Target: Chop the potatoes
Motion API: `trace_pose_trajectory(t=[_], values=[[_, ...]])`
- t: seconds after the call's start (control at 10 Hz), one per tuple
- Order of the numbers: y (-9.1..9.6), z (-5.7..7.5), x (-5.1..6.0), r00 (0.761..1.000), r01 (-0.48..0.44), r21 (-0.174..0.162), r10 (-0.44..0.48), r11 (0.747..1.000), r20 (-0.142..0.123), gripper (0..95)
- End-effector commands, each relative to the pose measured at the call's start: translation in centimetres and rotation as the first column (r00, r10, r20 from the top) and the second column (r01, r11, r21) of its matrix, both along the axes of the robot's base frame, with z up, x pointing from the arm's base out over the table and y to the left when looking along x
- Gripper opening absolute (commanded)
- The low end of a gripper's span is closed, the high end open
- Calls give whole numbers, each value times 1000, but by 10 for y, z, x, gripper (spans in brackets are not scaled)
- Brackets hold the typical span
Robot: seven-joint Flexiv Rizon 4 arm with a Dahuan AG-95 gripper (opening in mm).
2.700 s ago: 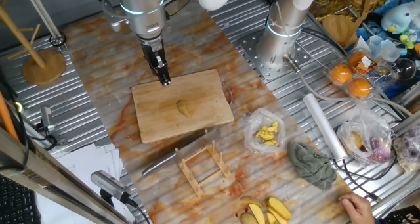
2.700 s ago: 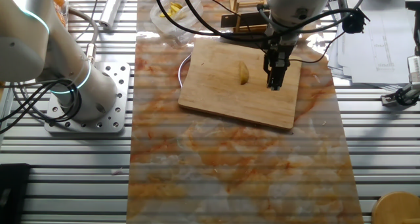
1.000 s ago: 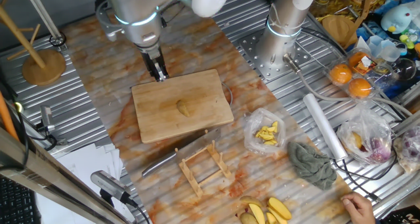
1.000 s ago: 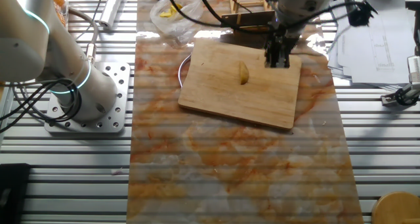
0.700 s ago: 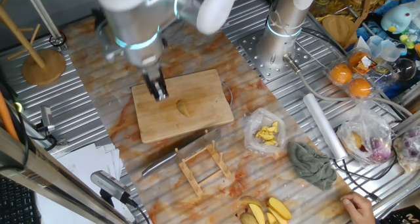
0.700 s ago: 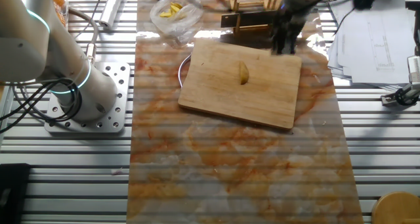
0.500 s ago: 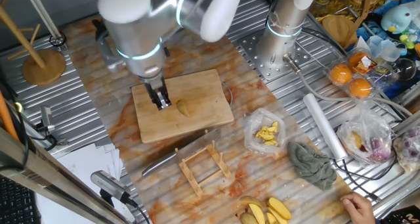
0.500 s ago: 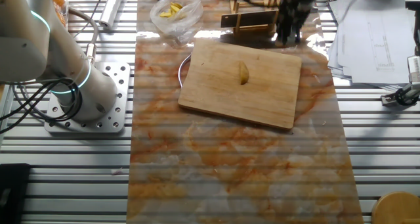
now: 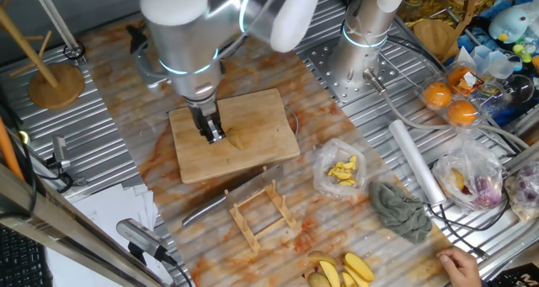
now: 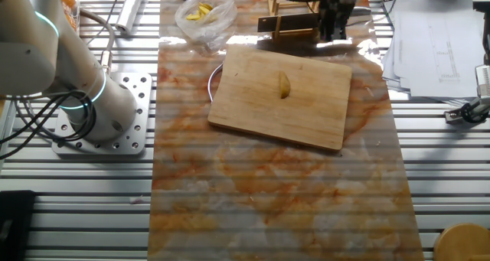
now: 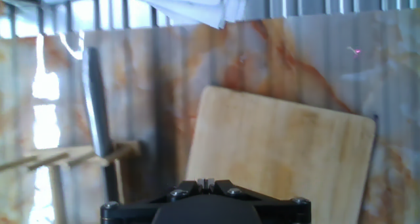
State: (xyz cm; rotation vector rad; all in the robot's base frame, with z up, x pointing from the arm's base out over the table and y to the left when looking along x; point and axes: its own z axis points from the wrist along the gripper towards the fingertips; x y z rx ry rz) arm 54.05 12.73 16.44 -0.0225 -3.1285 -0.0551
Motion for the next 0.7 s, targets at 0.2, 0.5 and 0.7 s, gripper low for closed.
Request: trace_pose_trajectory(t=[0.2, 0.5, 0.7], values=[[5, 3, 6, 1000, -9, 5, 9, 1000, -7, 0], [5, 3, 6, 996, -89, 30, 89, 996, -2, 0], [5, 3, 6, 978, -207, 87, 210, 974, -19, 0]])
